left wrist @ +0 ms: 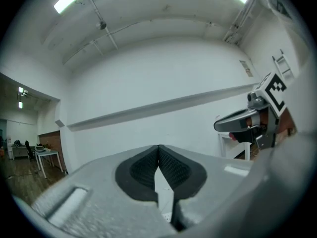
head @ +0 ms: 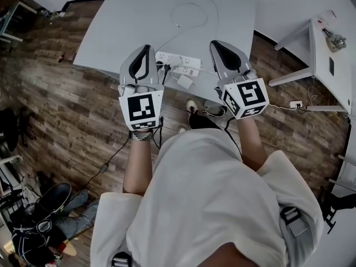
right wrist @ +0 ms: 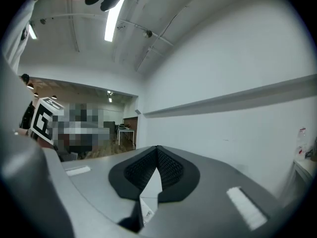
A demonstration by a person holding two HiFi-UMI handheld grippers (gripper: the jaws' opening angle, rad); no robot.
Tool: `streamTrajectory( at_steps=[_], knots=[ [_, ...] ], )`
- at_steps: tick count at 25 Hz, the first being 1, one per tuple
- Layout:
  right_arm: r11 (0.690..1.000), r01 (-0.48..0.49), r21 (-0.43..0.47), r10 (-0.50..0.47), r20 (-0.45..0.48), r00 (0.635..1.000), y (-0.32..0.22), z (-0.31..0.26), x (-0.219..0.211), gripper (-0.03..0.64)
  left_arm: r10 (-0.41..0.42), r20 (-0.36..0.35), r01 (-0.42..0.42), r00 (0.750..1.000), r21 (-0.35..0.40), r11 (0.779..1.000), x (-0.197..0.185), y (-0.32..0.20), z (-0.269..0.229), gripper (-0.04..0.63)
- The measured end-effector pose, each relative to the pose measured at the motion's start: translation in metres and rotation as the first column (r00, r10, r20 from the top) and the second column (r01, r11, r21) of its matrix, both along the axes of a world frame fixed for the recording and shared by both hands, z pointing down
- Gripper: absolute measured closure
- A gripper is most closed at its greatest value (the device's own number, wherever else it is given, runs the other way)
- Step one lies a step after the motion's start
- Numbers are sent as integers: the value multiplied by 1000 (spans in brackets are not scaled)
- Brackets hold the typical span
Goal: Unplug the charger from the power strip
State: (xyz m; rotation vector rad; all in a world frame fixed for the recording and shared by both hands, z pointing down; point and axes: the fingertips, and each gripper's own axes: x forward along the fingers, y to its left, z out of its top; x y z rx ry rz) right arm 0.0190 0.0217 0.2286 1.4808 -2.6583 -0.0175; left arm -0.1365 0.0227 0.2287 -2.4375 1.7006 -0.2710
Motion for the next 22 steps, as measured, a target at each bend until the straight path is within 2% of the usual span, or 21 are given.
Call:
streamTrajectory(
  at_steps=[3, 9, 15, 22],
  knots=[
    [999, 2, 46, -2, 5, 1000, -2, -25, 0, 615, 5, 5, -5, 1000, 53, 999, 2, -2, -23, 591],
    [995, 4, 96, -1, -33, 999, -5, -47, 1, 615, 8, 21, -10, 1000, 92, 996, 7, -7, -43, 591],
    [994, 17, 112, -11, -54, 998, -6, -41, -1, 615, 11, -11, -10, 1000, 86, 996, 9, -10, -40, 591],
    [996, 23, 87, -19, -45, 999, -9, -30, -1, 615, 14, -26, -13, 1000, 51, 999, 12, -11, -27, 591]
  ],
)
